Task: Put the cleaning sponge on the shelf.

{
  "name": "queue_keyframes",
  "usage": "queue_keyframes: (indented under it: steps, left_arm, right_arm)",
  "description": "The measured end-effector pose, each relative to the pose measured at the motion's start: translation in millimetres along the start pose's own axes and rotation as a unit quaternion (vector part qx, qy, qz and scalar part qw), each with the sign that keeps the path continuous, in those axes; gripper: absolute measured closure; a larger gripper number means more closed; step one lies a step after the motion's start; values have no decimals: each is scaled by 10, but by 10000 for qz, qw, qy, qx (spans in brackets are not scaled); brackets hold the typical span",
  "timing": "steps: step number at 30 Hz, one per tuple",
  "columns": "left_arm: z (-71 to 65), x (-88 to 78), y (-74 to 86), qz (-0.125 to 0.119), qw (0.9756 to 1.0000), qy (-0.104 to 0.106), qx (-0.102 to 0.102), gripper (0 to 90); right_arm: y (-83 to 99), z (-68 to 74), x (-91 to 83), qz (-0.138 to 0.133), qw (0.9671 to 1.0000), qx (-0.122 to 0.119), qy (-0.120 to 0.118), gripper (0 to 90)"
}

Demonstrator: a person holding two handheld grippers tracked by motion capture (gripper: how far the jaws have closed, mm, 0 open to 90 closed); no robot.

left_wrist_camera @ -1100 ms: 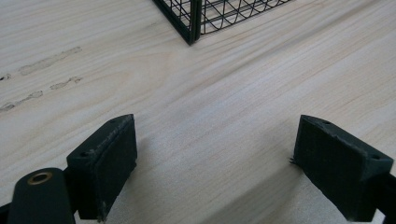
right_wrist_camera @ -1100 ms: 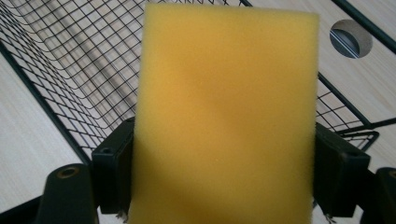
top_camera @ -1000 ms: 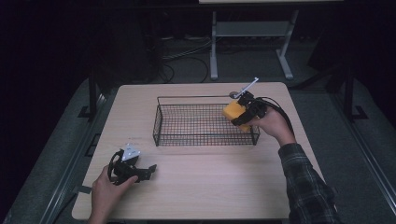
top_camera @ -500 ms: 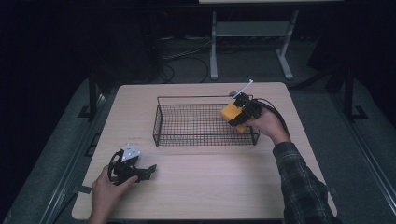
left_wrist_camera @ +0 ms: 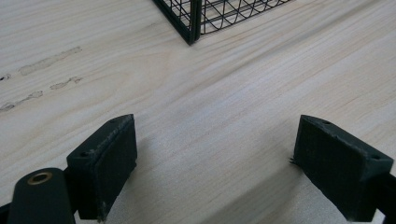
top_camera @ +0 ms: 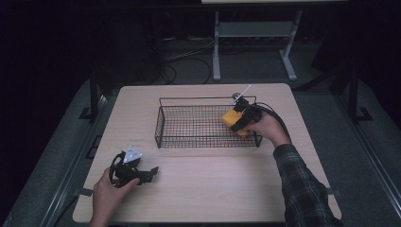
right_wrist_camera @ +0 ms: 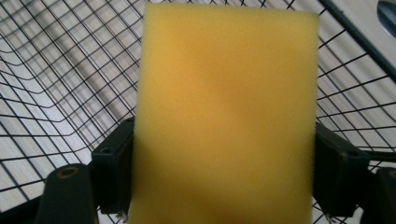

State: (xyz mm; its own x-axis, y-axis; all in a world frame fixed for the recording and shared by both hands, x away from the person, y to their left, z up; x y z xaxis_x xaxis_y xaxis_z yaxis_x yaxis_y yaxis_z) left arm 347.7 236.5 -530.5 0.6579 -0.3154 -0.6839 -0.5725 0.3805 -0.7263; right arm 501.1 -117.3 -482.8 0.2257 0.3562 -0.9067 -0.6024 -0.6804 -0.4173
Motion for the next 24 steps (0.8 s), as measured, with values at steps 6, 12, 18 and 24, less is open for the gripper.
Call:
queue_keyframes:
  steps: [6, 12, 18, 24]
  left_arm:
    - [0, 0, 0, 0, 10000, 0, 0, 126]
    - [0, 0, 0, 1, 10000, 0, 0, 126]
    - [0, 0, 0, 0, 10000, 0, 0, 126]
    - [0, 0, 0, 1, 10000, 0, 0, 126]
  right_arm:
    - [14, 0, 41, 78, 10000, -34, 12, 222]
    - [28, 9, 94, 159, 9999, -29, -12, 222]
    - [60, 1, 130, 202, 9998, 16, -25, 222]
    - [65, 2, 138, 198, 9998, 24, -39, 219]
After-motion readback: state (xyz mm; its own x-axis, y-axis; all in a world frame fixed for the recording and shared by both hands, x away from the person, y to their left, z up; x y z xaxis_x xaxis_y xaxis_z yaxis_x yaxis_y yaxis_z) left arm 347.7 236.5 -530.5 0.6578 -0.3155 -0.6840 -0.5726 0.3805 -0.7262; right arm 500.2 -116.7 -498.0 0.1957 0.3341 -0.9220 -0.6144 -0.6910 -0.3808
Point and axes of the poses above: each handheld gripper's, and its own axes: x roughly forward along the jaws, y roughly out of its underside, z roughly to its left, the point moved 8 cm from there along x, roughly forward along the jaws, and after that the axes turned 5 degrees about -y, right-handed, at the moved point
